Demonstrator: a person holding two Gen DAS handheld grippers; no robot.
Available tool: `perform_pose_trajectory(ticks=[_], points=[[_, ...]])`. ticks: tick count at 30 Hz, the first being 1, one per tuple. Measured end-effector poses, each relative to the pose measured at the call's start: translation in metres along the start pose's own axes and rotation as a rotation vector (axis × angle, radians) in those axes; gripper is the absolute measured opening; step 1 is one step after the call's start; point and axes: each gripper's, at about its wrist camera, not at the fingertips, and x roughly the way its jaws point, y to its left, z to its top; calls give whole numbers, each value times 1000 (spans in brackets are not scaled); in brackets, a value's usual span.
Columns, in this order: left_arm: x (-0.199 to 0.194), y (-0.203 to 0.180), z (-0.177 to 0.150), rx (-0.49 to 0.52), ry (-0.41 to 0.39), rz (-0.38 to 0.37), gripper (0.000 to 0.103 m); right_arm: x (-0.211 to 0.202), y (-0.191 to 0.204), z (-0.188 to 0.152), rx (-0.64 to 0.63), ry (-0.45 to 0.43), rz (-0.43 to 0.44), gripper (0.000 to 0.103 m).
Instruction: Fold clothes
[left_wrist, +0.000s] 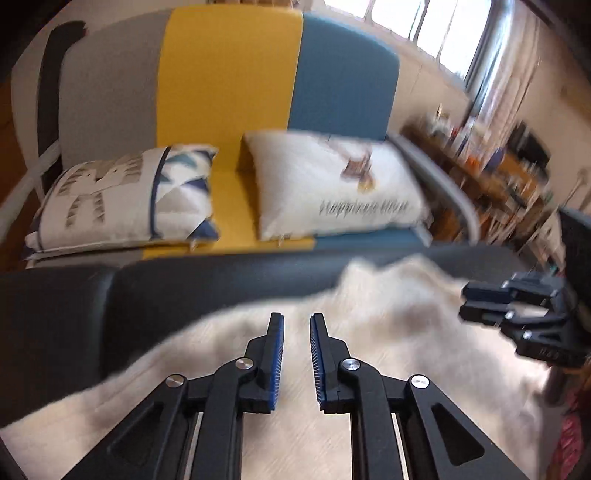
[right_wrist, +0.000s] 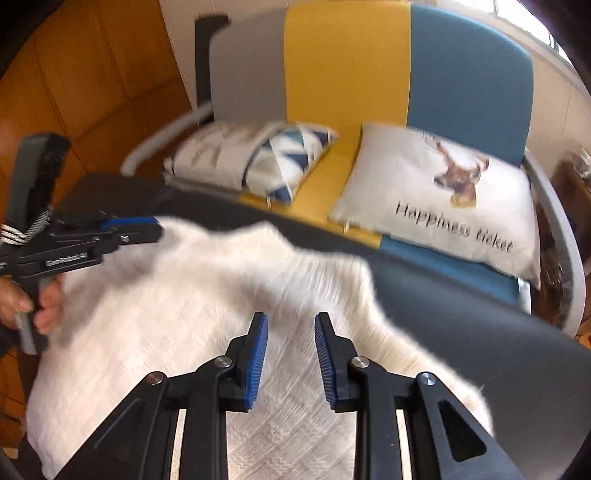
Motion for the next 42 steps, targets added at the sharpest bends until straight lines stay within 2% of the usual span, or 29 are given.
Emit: perform_pose_trajectory(ticks=[2,5,9,12,14,16,19,22,23,26,28,29,32,34,37,39,40,42], points=[[7,2,-10,21,53,71,15,18,-1,-3,24,49,-44,26],[10,8,-21,17,78,102,15,12,-2,-5,85,60,-57,26],[-30,5,-33,-34,52,12,15,-37,21,-28,102,11,52,26],[-69,-6,-59,-21,27,-73,15,-74,39,-66,114,-4,102,26],[-92,-17,-84,4,21,-109,15,-98,46,-97,148,-16,96,26],[-110,-27,-111,30,19,-109,15,-117,52,-132,185,-16,73,26],[-128,-27,-152,12,33,-93,15,-127,52,-179,239,28,-1,26],[-146,-28,-192,-10,49,-81,15,-125,43,-217,330,62,-24,26],[-149,-25,-204,-34,64,-87,15,-123,41,-226,348,73,-35,26],[-152,-18,-230,-44,94,-27,15,-118,38,-247,387,104,-60,26],[-150,-13,-246,-36,111,8,15,-121,36,-254,403,80,-87,23],[-150,-12,-253,-29,115,23,15,-122,33,-257,426,71,-106,18],[-154,-13,-265,5,108,64,15,-126,24,-266,498,40,-58,17],[-155,-16,-266,26,114,84,15,-133,20,-270,544,35,-4,20],[-163,-16,-261,27,126,97,15,-169,-2,-297,729,-102,97,24],[-174,-19,-250,23,92,90,15,-197,-21,-324,883,-224,158,26],[-180,-20,-244,21,74,86,15,-214,-35,-346,981,-309,168,26],[-189,-27,-235,24,45,66,16,-246,-64,-391,1161,-435,111,28]])
